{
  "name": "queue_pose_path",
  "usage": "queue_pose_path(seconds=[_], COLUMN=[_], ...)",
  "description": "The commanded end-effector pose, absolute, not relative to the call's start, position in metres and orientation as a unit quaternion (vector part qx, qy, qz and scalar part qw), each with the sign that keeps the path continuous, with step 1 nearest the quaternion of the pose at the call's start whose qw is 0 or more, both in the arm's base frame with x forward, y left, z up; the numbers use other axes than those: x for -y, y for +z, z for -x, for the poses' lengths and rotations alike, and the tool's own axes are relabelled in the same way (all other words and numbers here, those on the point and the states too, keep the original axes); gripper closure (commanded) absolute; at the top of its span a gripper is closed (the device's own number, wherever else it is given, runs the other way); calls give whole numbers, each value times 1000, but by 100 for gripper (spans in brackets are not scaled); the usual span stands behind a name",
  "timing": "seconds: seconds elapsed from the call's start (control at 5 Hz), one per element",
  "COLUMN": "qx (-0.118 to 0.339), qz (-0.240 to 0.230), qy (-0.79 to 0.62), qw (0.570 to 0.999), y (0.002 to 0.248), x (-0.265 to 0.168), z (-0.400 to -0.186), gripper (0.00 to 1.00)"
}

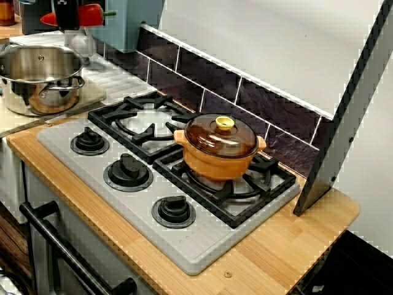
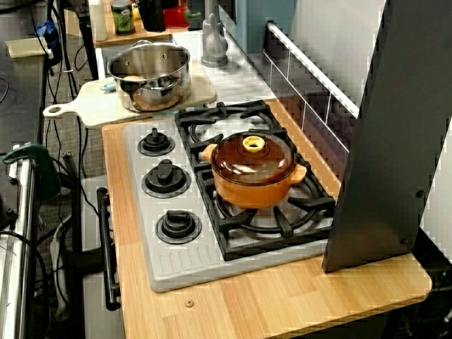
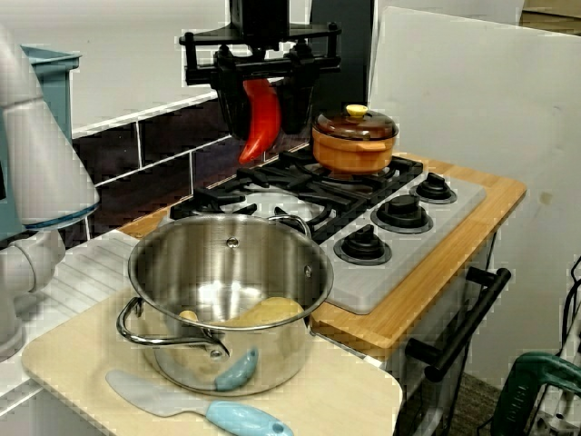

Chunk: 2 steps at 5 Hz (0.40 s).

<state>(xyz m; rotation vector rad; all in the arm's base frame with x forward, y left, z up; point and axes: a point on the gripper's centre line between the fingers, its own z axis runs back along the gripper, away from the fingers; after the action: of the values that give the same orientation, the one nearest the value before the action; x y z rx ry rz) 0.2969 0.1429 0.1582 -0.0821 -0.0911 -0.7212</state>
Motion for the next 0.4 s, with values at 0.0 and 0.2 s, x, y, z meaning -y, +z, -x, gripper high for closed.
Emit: queue_pose_path(seconds=[0.0, 0.2], qx=[65, 69], qz=[19, 21], qy=[-381, -387], qw=[922, 919], y=[208, 215], x=[-123, -117], z=[-293, -290], gripper=[100, 100])
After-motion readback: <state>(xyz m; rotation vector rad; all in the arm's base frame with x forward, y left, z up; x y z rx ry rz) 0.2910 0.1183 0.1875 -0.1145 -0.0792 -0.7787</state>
